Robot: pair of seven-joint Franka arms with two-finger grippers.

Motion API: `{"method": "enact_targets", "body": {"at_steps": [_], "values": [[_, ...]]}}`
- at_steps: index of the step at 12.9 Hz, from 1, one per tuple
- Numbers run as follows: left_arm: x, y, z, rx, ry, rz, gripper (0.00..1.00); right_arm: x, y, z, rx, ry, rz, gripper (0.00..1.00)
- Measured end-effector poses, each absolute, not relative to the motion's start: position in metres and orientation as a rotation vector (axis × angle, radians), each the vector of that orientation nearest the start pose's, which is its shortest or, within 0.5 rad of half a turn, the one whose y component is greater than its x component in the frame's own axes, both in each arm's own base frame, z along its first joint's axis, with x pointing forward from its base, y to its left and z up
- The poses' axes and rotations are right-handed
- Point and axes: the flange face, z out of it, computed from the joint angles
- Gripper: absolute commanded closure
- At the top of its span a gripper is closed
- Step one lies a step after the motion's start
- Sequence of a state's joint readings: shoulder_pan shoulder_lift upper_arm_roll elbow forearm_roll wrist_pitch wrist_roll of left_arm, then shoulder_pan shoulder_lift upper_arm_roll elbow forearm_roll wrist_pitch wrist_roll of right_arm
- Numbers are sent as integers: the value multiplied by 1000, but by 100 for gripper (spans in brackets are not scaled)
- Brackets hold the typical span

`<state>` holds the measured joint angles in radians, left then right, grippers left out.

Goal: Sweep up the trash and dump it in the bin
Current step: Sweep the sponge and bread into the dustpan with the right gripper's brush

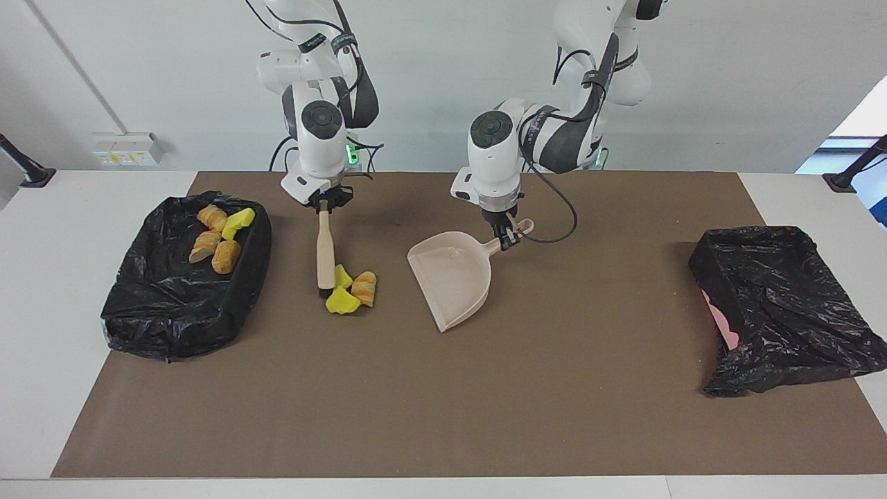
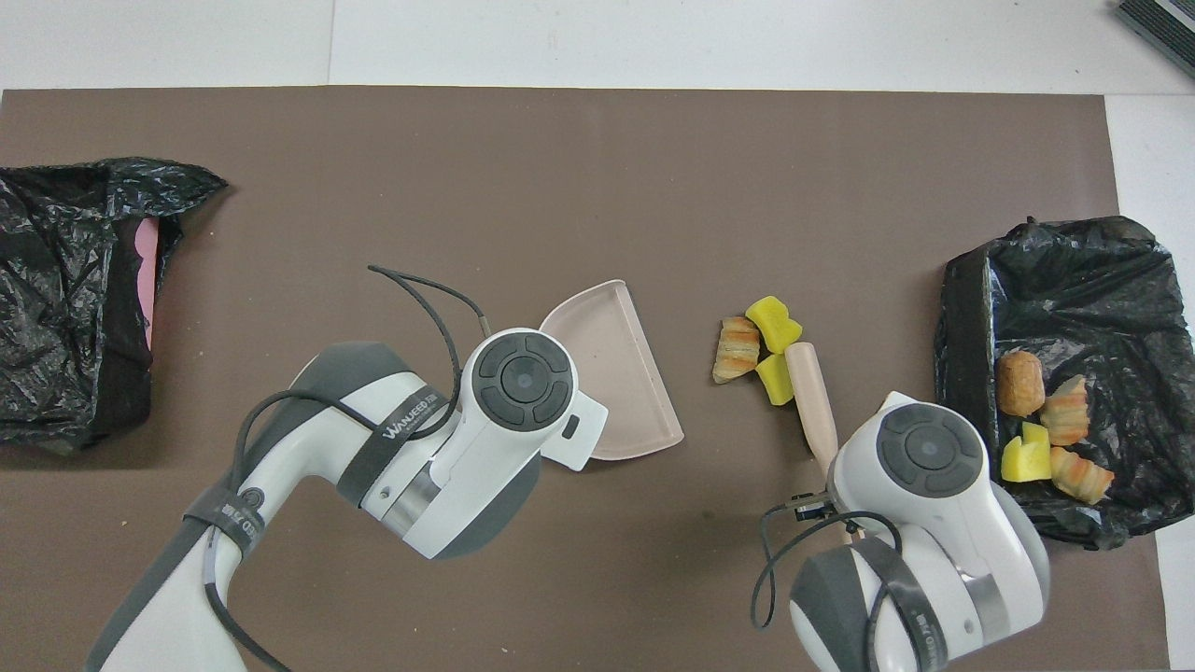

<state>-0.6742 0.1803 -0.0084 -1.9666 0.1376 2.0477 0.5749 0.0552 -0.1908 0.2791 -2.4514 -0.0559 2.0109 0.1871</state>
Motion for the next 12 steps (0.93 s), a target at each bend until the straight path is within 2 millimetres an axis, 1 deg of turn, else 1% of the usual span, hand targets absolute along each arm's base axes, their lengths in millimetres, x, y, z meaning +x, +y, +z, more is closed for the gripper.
{"method": "enact_targets", "body": {"at_steps": [3, 4, 8, 10, 12], "values": [[452, -358, 373, -2350, 1895, 130, 100, 403, 177, 343, -3173, -260, 310, 100], [452, -357, 373, -2347, 1899, 130, 100, 399, 193, 344, -3119, -236, 311, 100], [449, -355, 369, -2345, 1900, 146, 100, 390, 238, 357, -2929, -133, 351, 100], [449, -354, 368, -2345, 1900, 146, 100, 391, 245, 360, -2858, -124, 361, 100], [449, -354, 369, -2346, 1899, 145, 100, 396, 244, 372, -2841, -134, 387, 100]]}}
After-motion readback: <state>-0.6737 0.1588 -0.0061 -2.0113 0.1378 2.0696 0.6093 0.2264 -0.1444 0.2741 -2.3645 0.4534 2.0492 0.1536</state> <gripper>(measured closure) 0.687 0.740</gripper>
